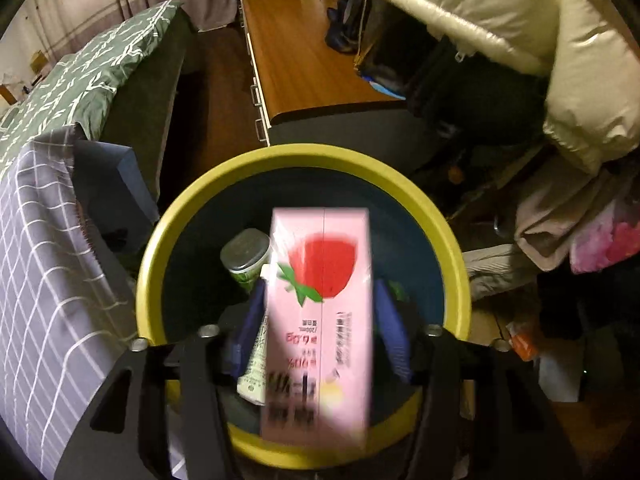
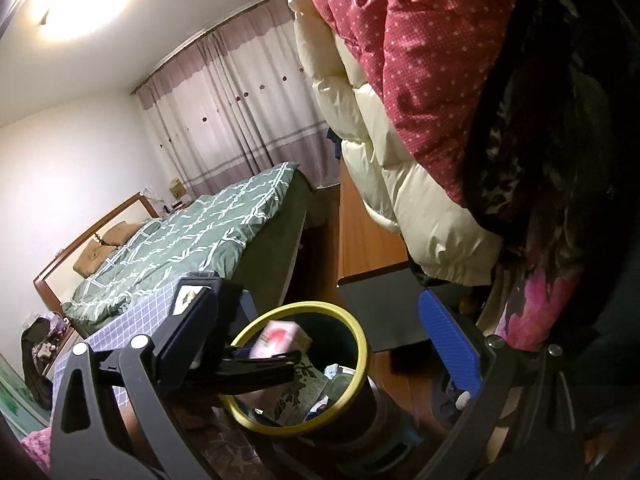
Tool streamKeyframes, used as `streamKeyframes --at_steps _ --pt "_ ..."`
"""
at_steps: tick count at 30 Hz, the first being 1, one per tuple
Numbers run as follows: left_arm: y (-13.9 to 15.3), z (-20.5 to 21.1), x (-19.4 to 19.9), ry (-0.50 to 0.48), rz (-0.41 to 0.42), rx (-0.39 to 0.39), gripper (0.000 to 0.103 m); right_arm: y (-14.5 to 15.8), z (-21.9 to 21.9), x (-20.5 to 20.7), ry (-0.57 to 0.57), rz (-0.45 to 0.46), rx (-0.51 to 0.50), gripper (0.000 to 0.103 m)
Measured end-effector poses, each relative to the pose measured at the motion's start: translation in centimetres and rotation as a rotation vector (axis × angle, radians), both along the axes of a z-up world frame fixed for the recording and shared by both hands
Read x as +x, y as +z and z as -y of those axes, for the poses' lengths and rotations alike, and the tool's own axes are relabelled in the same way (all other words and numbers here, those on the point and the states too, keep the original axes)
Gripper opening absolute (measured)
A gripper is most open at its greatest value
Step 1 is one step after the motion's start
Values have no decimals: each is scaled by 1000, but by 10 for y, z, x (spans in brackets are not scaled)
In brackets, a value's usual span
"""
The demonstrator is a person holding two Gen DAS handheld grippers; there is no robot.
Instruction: Collect trash
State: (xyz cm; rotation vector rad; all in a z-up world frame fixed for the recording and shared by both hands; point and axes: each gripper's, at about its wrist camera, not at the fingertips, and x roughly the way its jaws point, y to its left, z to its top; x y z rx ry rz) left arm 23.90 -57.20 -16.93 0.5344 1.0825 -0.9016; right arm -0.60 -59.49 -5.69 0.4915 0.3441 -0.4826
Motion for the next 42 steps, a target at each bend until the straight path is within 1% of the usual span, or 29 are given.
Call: streamKeyframes --at_steps 1,4,7,8,10,11,13,15,17,20,22,25,27,30,33,35,39,42 --pt "-2 1 1 12 4 -2 74 0 0 0 2 -2 2 96" --pt "-2 -4 3 30 -4 -19 75 -2 -3 4 11 -7 5 96" --pt "15 -27 5 58 18 -61 76 0 -8 5 26 -10 -5 96" --pt "26 -40 5 71 41 -82 77 0 -10 6 31 -11 -10 96" --pt "46 -66 3 102 95 -126 86 1 -14 8 45 -14 -12 96" --pt "58 -84 1 123 123 -161 87 0 -15 11 54 -19 -13 96" --pt "79 -123 -4 172 178 -223 93 -2 -19 15 72 -35 -12 96" --pt "95 -153 -10 215 229 -271 97 -4 -23 18 90 -45 -8 96" --pt "114 -193 -20 270 307 -322 98 -6 -29 21 115 -53 -10 96" --pt "137 -246 -35 364 407 -352 98 -4 -44 27 156 -61 -25 96" --pt "151 -285 -47 439 464 -363 98 -2 -55 31 188 -60 -32 96" --pt "165 -333 -63 526 517 -372 98 2 -75 36 239 -64 -55 96" --pt "172 -368 -76 601 567 -353 98 5 -87 39 271 -66 -69 96" --pt "179 -411 -97 679 637 -344 98 11 -107 40 311 -65 -100 96" --pt "185 -446 -118 727 666 -344 98 19 -122 35 339 -59 -129 96" --pt "187 -466 -127 750 660 -351 98 24 -130 30 351 -58 -147 96" --pt "186 -501 -142 797 623 -380 98 37 -148 13 358 -49 -205 96" --pt "185 -523 -157 842 644 -386 98 41 -157 1 363 -35 -229 96"
